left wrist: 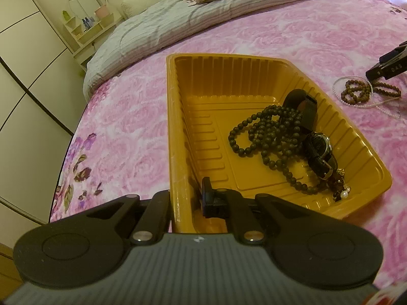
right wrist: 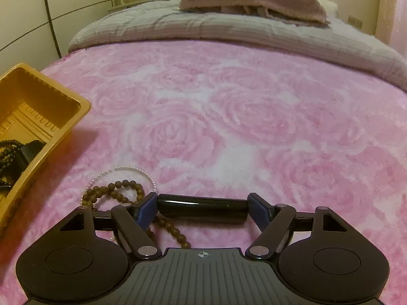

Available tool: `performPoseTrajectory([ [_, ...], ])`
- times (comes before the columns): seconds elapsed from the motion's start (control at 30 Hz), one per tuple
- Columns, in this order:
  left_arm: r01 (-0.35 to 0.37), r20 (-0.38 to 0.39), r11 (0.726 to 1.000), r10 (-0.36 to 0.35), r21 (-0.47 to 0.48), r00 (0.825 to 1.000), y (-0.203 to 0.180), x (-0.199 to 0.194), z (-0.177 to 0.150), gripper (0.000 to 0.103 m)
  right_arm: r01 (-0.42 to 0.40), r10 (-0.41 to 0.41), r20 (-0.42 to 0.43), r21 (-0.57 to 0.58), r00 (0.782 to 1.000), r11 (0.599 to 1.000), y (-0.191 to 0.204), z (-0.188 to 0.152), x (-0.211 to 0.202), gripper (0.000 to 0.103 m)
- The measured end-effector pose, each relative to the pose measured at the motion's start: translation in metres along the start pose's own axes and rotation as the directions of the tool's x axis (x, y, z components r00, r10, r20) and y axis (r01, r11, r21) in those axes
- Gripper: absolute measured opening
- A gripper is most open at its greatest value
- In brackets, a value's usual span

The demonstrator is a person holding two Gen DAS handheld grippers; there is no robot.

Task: Organize jewelry

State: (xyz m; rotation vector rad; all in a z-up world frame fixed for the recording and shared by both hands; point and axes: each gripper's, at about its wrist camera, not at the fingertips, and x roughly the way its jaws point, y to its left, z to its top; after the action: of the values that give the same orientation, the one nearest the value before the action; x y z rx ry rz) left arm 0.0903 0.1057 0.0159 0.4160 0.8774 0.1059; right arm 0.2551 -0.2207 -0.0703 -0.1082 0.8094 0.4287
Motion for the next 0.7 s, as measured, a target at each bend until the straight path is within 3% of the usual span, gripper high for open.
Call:
performPoseTrajectory([
  [0.27, -0.003, 0.003, 1.0, 0.003, 0.003, 1.0, 0.0, 0.002, 0.0, 0.006, -0.01, 0.017, 0.111, -0.059, 0.994, 0.998, 0.027, -0.003, -0.043, 0.075],
  [0.43, -0.001, 0.001, 1.0, 0.001, 0.001, 1.0, -0.001, 0.001, 0.001, 0.006, -0.094, 0.113, 0.169, -0.117, 0.979, 0.989, 0.063, -0.001, -0.068, 0.075],
  [0.7, 0.003, 0.004, 1.0, -0.003, -0.006, 1.0, -0.002, 0.001, 0.001, 0.006, -0.217, 0.254, 0.181, -0.198, 0.95, 0.956, 0.121, 0.008, -0.081, 0.075],
])
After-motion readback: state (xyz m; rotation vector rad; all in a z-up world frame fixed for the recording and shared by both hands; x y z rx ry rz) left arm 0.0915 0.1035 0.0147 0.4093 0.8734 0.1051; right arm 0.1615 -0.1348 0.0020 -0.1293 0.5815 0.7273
